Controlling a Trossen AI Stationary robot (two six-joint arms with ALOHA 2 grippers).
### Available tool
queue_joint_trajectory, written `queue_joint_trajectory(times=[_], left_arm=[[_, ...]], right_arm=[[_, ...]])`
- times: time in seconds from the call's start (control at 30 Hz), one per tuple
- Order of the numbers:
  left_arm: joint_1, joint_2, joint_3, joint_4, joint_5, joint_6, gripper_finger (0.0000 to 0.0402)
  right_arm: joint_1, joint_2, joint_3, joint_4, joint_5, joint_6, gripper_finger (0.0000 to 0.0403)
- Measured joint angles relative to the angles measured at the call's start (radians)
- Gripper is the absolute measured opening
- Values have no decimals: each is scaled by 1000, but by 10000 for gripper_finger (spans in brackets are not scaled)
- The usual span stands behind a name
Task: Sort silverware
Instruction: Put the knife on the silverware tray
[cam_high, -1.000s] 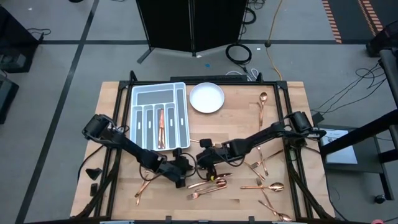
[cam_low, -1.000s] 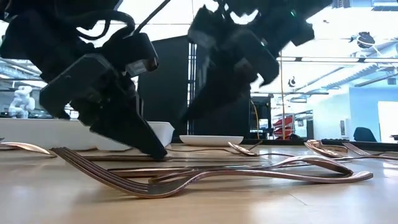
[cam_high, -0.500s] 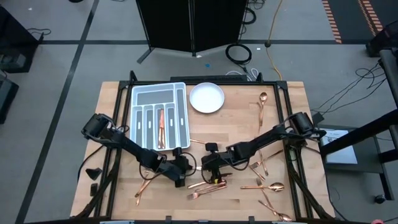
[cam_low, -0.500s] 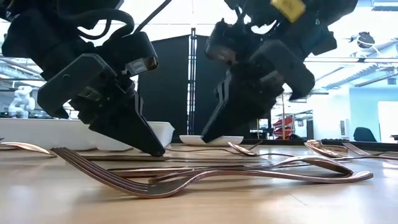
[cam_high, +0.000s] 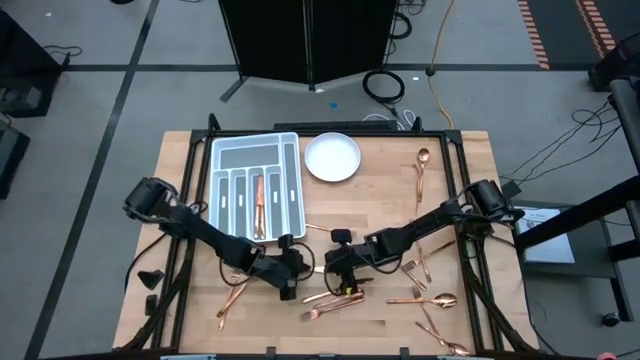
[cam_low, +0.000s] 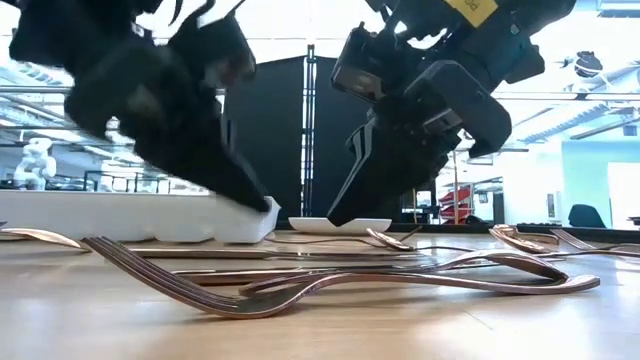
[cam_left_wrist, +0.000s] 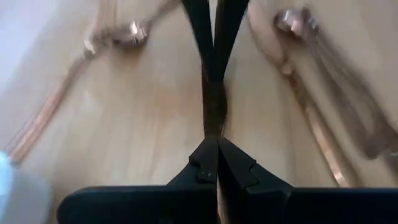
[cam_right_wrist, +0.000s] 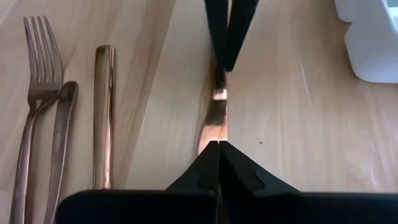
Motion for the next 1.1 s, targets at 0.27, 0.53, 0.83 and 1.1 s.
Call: queue_joint_trajectory(times=[0.27, 0.53, 0.83, 1.1], left_arm=[[-27, -128, 0, -277, -17, -64, 0], [-143, -162, -63, -382, -21, -244, 0], [-179, -171, -71, -383, -52, -294, 0], [-178, -170, -94, -392, -30, -320, 0]], right_arm=[[0, 0, 0, 141, 0, -29, 0], [-2, 13, 1, 243, -1, -89, 2], [-19, 93, 0, 377, -3, -117, 61], [-28, 91, 1, 392, -1, -64, 98]])
